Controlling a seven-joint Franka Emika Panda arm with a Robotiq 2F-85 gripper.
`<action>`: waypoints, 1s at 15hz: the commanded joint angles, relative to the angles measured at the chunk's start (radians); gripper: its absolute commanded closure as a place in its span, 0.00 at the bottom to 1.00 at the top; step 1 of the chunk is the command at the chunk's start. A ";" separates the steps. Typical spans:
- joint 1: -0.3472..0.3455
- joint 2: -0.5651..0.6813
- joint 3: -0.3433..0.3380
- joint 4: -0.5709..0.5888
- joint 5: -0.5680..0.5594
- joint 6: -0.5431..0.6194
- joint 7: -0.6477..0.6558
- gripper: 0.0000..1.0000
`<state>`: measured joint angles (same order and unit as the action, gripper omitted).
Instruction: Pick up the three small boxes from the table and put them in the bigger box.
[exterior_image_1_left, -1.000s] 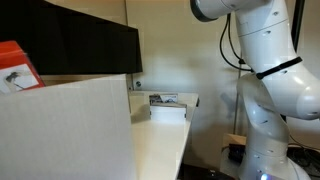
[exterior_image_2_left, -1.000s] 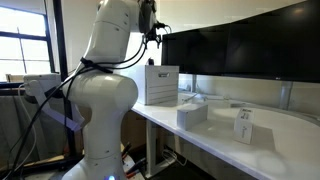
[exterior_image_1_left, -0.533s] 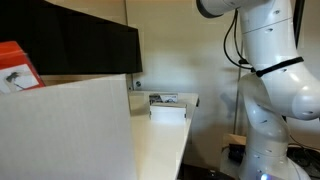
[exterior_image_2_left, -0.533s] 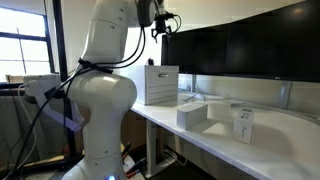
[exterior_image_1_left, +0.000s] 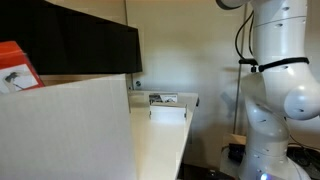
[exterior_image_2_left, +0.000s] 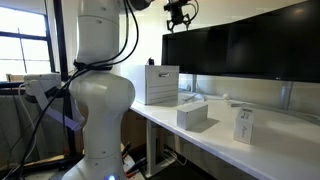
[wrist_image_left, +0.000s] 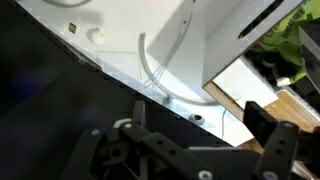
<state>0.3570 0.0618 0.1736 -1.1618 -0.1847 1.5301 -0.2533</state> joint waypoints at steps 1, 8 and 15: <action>-0.055 -0.184 -0.055 -0.241 0.042 0.028 0.039 0.00; -0.161 -0.384 -0.142 -0.582 0.013 0.120 0.017 0.00; -0.235 -0.386 -0.160 -0.692 0.028 0.165 0.006 0.00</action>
<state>0.1447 -0.3263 -0.0052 -1.8575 -0.1639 1.6975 -0.2418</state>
